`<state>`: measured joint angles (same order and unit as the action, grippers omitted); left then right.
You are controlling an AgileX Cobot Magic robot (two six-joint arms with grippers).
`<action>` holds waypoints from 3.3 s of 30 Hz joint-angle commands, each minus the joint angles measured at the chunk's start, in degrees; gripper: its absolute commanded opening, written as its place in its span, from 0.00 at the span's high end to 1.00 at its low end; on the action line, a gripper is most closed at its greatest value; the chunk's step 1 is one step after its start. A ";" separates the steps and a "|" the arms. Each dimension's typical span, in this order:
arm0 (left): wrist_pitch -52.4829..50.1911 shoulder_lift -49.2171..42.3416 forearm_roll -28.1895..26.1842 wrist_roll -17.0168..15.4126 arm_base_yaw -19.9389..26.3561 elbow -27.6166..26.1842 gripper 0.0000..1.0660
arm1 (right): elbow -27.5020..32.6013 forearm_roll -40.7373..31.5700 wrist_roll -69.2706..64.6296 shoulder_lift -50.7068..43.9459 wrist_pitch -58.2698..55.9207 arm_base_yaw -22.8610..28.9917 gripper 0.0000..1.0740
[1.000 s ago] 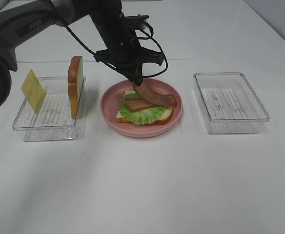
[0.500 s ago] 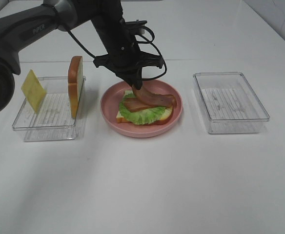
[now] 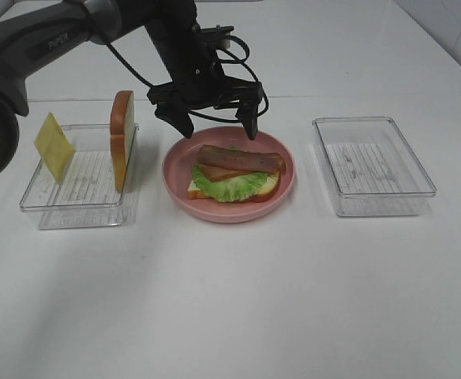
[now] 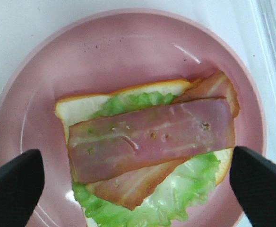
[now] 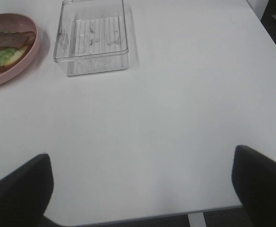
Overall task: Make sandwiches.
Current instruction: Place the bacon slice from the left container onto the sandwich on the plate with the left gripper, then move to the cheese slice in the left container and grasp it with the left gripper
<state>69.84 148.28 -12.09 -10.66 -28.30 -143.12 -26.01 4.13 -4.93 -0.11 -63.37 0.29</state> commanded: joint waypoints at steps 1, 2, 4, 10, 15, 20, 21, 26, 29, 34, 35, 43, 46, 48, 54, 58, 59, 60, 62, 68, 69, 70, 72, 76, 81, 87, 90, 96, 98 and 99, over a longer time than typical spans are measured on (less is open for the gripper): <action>5.67 -3.84 -0.52 -0.40 -0.40 -0.46 0.05 | 0.23 -0.06 0.40 -1.95 0.40 -0.40 0.08; 5.67 -3.84 -0.52 -0.40 -0.40 -0.46 0.05 | 0.23 -0.06 0.40 -1.95 0.40 -0.40 0.08; 5.67 -6.25 -0.63 -0.40 -0.40 -0.46 0.05 | 0.23 -0.06 0.40 -1.95 0.40 -0.40 0.08; 5.67 -11.23 -0.63 -0.29 -0.40 -0.46 0.05 | 0.23 -0.06 0.40 -1.95 0.40 -0.40 0.08; 5.67 -17.19 2.29 1.60 -0.23 -0.34 0.05 | 0.23 -0.06 0.40 -1.95 0.40 -0.40 0.08; 5.67 -21.08 4.07 1.20 2.69 0.17 0.05 | 0.23 -0.06 0.40 -1.95 0.40 -0.40 0.08; 5.67 -21.77 4.24 1.20 3.21 0.69 0.05 | 0.23 -0.06 0.40 -1.95 0.40 -0.40 0.08; 5.67 -28.65 7.68 1.20 8.54 10.54 0.05 | 0.23 -0.06 0.40 -1.95 0.40 -0.40 0.08; 5.67 -31.91 10.83 1.32 11.57 16.62 0.05 | 0.23 -0.06 0.40 -1.95 0.40 -0.40 0.08; 5.61 -33.52 16.27 4.87 15.47 23.43 0.06 | 0.23 -0.06 0.40 -1.95 0.40 -0.40 0.08; 5.61 -33.52 16.27 4.87 15.47 23.43 0.06 | 0.23 -0.06 0.40 -1.95 0.40 -0.40 0.08; 5.61 -31.91 14.84 2.46 19.42 26.87 0.06 | 0.23 -0.06 0.40 -1.95 0.40 -0.40 0.08; 5.67 -29.05 12.43 2.18 21.60 26.87 0.08 | 0.23 -0.06 0.40 -1.95 0.40 -0.40 0.08; 5.67 -27.27 11.23 2.18 22.00 26.87 0.09 | 0.23 -0.06 0.40 -1.95 0.40 -0.40 0.08; 5.67 -21.89 12.09 2.69 22.00 26.76 0.11 | 0.23 -0.06 0.40 -1.95 0.40 -0.40 0.08; 5.61 -18.62 12.72 2.81 22.00 26.76 0.11 | 0.23 -0.06 0.40 -1.95 0.40 -0.40 0.08; 5.61 -18.11 13.06 2.86 22.00 26.76 0.11 | 0.23 -0.06 0.40 -1.95 0.40 -0.40 0.08; 5.44 -17.13 13.46 3.21 22.00 26.41 0.11 | 0.23 -0.06 0.40 -1.95 0.40 -0.40 0.08; 5.56 -15.64 13.52 3.90 22.40 24.98 0.11 | 0.23 -0.06 0.40 -1.95 0.40 -0.40 0.08; 5.61 -11.34 11.69 4.64 22.46 20.17 0.12 | 0.23 -0.06 0.40 -1.95 0.40 -0.40 0.08; 5.61 -11.34 11.69 4.64 22.46 20.17 0.12 | 0.23 -0.06 0.40 -1.95 0.40 -0.40 0.08; 5.67 -10.14 11.00 5.21 22.46 19.42 0.13 | 0.23 -0.06 0.40 -1.95 0.40 -0.40 0.08; 5.67 -9.74 10.94 5.21 22.46 19.37 0.14 | 0.23 -0.06 0.40 -1.95 0.40 -0.40 0.08; 5.67 -9.00 10.89 5.21 22.46 19.37 0.15 | 0.23 -0.06 0.40 -1.95 0.40 -0.40 0.08; 5.67 -8.88 10.89 5.33 22.46 19.37 0.15 | 0.23 -0.06 0.40 -1.95 0.40 -0.40 0.08; 5.67 -8.59 10.89 5.44 22.46 19.37 0.25 | 0.23 -0.06 0.40 -1.95 0.40 -0.40 0.08; 5.67 -8.59 10.89 5.44 22.46 19.37 0.36 | 0.23 -0.06 0.40 -1.95 0.40 -0.40 0.08; 5.67 -8.59 10.89 5.16 22.46 19.37 0.60 | 0.23 -0.06 0.40 -1.95 0.40 -0.40 0.08; 5.67 -8.59 10.89 5.10 22.46 19.37 0.60 | 0.23 -0.06 0.40 -1.95 0.40 -0.40 0.08; 5.67 -8.59 10.89 4.93 22.46 19.37 0.60 | 0.23 -0.06 0.40 -1.95 0.40 -0.40 0.08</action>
<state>69.84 139.34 -0.74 -5.33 -5.90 -123.64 -26.01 4.13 -4.93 -0.11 -63.37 0.29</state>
